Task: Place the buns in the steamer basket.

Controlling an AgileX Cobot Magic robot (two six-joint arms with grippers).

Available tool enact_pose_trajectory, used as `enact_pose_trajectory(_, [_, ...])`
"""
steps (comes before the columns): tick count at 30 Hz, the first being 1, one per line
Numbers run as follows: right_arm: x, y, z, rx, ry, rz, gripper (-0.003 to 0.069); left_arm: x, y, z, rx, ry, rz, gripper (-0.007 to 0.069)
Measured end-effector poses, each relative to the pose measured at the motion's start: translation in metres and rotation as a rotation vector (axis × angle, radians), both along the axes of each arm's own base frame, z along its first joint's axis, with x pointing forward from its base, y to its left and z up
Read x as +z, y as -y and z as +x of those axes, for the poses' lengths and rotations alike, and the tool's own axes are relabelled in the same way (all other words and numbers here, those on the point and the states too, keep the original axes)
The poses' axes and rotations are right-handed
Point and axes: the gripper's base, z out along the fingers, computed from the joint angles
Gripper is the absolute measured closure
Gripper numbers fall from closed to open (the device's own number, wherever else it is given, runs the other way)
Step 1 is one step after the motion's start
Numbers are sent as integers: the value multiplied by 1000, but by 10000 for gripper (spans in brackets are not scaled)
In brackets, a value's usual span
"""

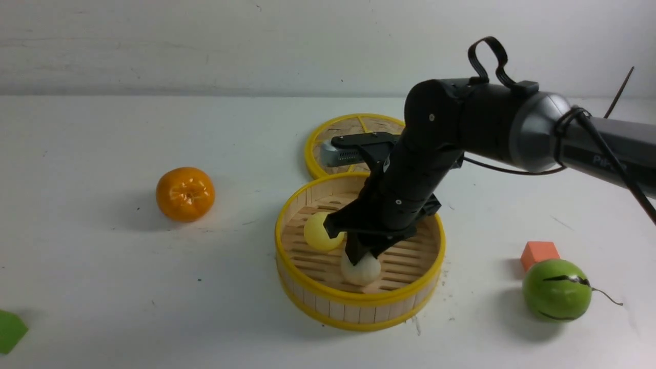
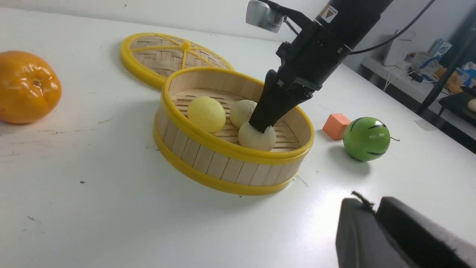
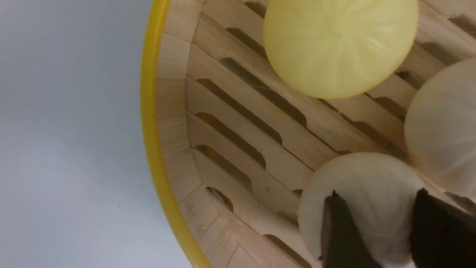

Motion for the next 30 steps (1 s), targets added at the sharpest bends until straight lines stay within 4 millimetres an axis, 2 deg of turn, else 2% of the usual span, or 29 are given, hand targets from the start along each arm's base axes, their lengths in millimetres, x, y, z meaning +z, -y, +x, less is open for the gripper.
enact_pose_trajectory(5, [6,1,-1,0,13,4,215,0,0,0,0,0,0,554])
enact_pose_trajectory(8, [13,2,-3,2,28,10,189,0,0,0,0,0,0,551])
enact_pose_trajectory(11, [39,8,-11,11,67,18,187,0,0,0,0,0,0,546])
enact_pose_trajectory(12, [40,8,-11,11,72,18,187,0,0,0,0,0,0,545])
enact_pose_trajectory(17, [93,28,-39,15,103,-14,300,0,0,0,0,0,0,540])
enact_pose_trajectory(20, [120,46,-62,-26,93,-58,437,0,0,0,0,0,0,534])
enact_pose_trajectory(23, [135,63,-83,-88,108,-70,538,0,0,0,0,0,0,533])
enact_pose_trajectory(24, [140,72,-97,-118,109,-73,586,0,0,0,0,0,0,533])
enact_pose_trajectory(25, [142,75,-101,-128,110,-70,592,0,0,0,0,0,0,533])
enact_pose_trajectory(26, [147,88,-120,-170,112,-67,631,0,0,0,0,0,0,533])
enact_pose_trajectory(28, [151,101,-140,-213,120,-63,655,0,0,0,0,0,0,530])
enact_pose_trajectory(30, [154,120,-168,-269,128,-54,661,0,0,0,0,0,0,525])
